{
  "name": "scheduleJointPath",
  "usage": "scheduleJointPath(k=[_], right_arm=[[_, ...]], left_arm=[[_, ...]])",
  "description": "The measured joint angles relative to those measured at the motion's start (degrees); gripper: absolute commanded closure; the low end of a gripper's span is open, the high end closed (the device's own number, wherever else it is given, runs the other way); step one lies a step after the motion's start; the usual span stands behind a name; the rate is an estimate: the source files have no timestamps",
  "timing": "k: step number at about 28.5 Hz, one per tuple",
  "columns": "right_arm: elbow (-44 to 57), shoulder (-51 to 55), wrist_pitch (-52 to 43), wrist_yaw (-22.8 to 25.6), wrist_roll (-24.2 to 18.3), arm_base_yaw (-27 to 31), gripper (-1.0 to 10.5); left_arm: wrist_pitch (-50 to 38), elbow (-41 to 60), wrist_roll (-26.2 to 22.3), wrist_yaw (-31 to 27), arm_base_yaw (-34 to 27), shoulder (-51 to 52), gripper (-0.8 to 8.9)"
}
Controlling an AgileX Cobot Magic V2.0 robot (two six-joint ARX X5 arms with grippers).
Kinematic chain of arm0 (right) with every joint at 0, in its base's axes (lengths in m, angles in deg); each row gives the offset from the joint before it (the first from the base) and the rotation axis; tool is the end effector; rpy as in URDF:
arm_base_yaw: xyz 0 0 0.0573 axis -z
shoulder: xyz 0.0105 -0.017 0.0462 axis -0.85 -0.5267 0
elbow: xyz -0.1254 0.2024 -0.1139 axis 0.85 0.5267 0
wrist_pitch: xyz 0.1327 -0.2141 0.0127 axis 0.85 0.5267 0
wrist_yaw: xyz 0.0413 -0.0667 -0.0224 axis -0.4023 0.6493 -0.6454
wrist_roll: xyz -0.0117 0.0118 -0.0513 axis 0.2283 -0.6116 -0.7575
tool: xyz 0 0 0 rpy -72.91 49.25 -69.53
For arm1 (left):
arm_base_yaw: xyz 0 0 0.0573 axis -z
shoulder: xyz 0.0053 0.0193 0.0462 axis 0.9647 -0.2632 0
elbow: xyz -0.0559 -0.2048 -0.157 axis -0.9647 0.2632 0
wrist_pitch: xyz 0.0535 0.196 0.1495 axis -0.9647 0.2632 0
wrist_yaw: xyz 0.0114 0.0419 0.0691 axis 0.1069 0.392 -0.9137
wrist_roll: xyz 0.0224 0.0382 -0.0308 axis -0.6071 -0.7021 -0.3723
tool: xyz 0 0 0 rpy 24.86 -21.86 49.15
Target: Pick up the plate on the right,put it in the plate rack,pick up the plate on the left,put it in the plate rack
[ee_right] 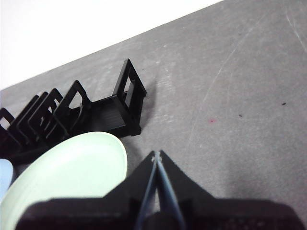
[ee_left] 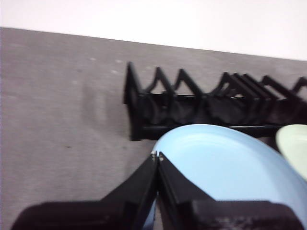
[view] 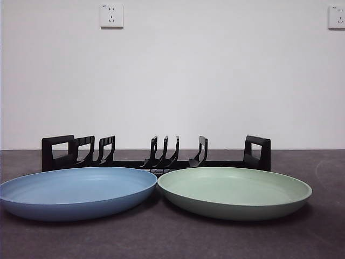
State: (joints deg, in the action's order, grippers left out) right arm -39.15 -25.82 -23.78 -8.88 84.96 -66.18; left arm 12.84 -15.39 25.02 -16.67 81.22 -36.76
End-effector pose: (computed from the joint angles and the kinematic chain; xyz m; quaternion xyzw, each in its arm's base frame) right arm 0.0916 0.0136 0.1538 0.1716 0.1233 0.0611 0.9755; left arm 0.0936 -0.0141 0.1528 -0.0889 0.0992 -0.1081 0.9852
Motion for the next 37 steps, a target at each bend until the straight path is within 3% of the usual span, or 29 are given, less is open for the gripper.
scheduleJointPath(k=[10,21,27,32,37], right_arm=[[-5.29,-7.13,0.13,0.00,2.36,0.00,9.6],[-19.80,-29.14,0.00,-0.20,-0.70,0.00,9.6],[-27.58,-42.86,1.05,-6.49,-3.76,0.04,9.6],[-36.26,-60.74,6.82,-18.32,-6.99,0.07,9.5],[-39.41,-73.88,7.89,-22.10,-11.52,0.04,9.2]], left_arm=[[0.92,-6.49,4.42,1.16,0.00,-4.46,8.21],[0.87,-18.45,4.42,4.63,0.00,-23.37,8.21],[0.94,-24.22,4.42,12.33,0.00,-35.28,8.21],[4.17,-30.03,4.35,23.61,0.00,-48.22,8.20],[8.04,-32.70,2.08,25.38,0.00,-54.36,8.13]])
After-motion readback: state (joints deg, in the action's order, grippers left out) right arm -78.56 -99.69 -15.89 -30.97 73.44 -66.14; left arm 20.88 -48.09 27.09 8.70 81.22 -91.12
